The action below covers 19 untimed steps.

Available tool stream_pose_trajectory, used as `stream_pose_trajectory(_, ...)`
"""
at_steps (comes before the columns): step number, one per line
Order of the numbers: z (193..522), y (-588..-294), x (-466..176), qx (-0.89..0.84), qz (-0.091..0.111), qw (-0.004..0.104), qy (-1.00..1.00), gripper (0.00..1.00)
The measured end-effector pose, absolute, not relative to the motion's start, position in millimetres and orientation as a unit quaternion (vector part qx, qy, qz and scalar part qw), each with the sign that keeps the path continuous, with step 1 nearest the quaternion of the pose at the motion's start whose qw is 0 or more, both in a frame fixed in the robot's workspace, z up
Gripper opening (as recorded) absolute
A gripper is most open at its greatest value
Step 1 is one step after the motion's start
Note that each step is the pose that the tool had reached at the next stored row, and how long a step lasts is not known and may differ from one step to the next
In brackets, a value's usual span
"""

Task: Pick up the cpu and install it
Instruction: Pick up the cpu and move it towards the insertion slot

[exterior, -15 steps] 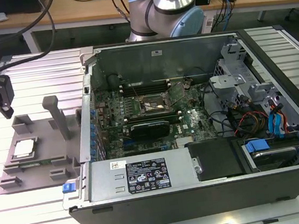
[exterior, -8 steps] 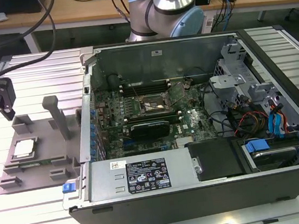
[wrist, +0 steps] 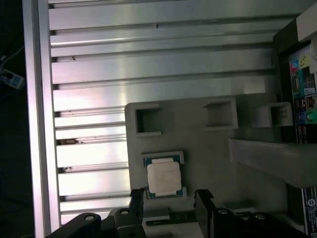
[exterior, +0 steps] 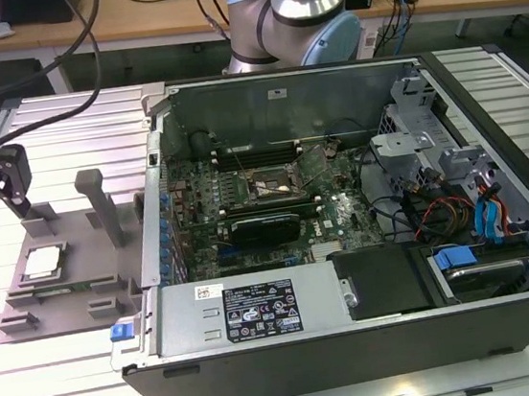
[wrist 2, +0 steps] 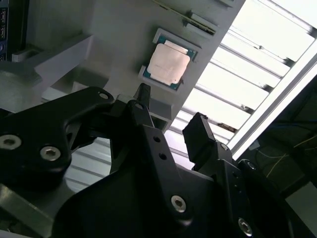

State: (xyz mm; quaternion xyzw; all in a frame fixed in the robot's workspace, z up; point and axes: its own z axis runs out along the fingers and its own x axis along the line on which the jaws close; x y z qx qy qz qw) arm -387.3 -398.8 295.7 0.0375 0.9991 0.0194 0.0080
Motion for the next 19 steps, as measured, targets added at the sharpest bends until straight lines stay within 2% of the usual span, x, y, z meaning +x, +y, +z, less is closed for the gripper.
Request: stream_pose_trajectory(19,278.8,-398.9,-387.3,0.037,0.019,0.008,0.999,0.55)
